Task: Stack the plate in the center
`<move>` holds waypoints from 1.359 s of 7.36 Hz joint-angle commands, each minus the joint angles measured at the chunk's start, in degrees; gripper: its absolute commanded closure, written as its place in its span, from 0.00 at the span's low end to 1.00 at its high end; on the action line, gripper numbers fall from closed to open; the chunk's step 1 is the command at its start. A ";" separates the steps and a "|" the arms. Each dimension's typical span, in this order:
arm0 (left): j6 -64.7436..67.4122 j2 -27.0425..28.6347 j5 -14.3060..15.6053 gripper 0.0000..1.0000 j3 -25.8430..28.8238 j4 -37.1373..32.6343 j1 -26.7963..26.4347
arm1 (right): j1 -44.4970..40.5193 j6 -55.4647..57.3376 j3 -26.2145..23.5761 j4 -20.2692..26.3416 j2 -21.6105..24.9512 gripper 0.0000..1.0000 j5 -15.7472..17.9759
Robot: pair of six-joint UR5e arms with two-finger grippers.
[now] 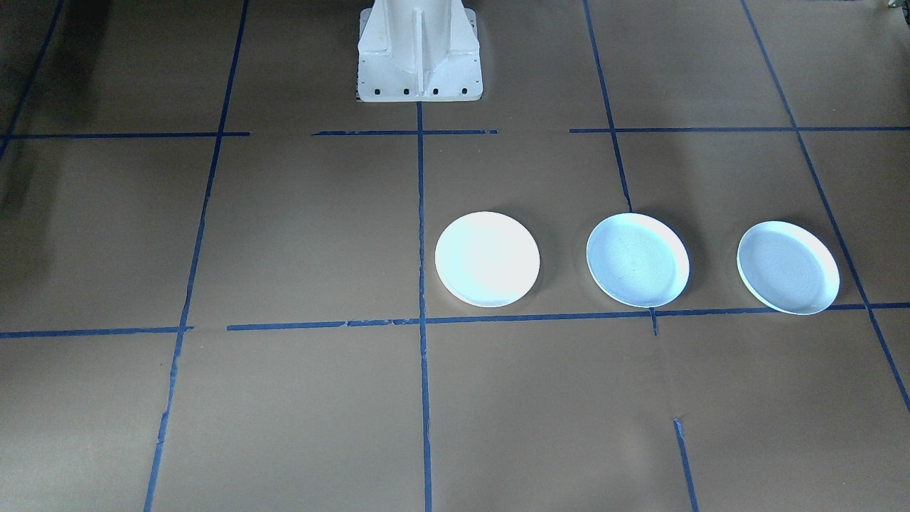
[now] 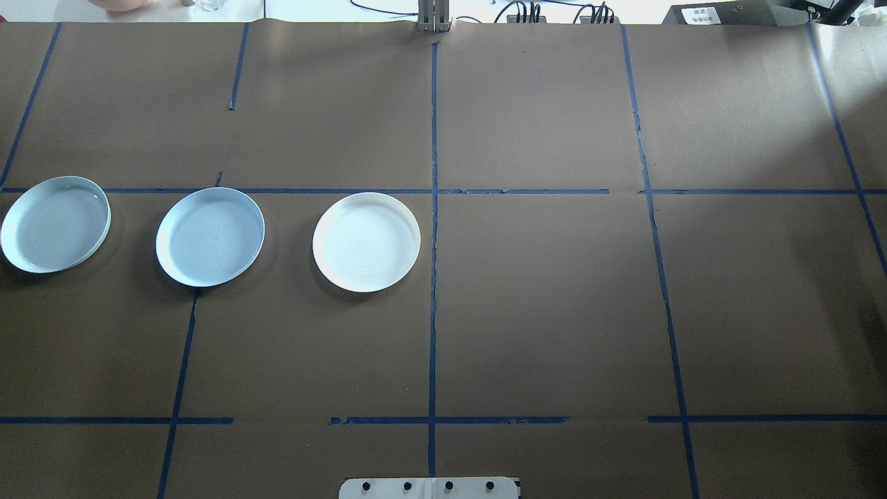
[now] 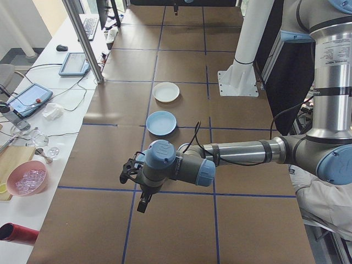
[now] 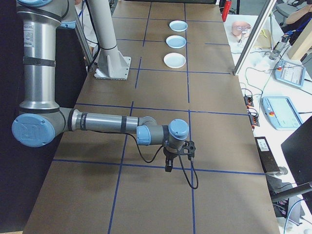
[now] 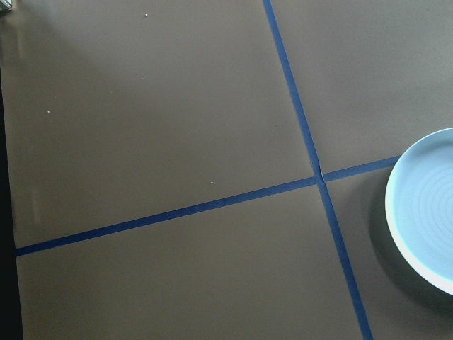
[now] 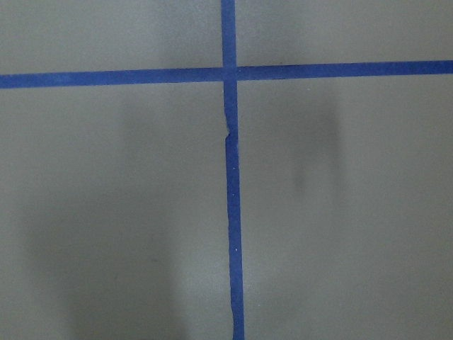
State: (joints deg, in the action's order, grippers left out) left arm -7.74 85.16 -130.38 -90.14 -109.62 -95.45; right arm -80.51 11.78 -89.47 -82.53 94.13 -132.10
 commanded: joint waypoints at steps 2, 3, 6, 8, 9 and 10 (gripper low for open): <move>0.09 0.44 -0.04 0.00 0.58 -0.25 0.08 | 0.00 0.00 -0.01 0.00 0.00 0.00 0.00; 0.01 0.18 0.21 0.00 2.41 -0.16 0.08 | 0.00 0.00 -0.01 0.00 0.00 0.00 0.00; -0.43 0.45 0.94 0.00 4.54 0.37 0.09 | 0.00 0.00 -0.01 0.00 -0.09 0.00 0.00; 3.67 0.88 -12.38 0.00 12.05 0.11 1.13 | 0.00 0.00 -0.01 0.00 0.00 0.00 0.00; 7.87 2.54 -14.44 0.00 13.31 0.02 2.88 | 0.00 0.00 -0.01 0.00 0.00 0.00 0.00; 10.35 7.08 -14.72 0.00 15.85 -0.24 5.16 | 0.00 0.00 -0.01 0.00 0.00 0.00 0.00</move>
State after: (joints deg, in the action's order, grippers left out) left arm -1.13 88.11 -143.18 -77.32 -109.60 -92.75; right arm -80.51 11.78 -89.47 -82.53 94.13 -132.10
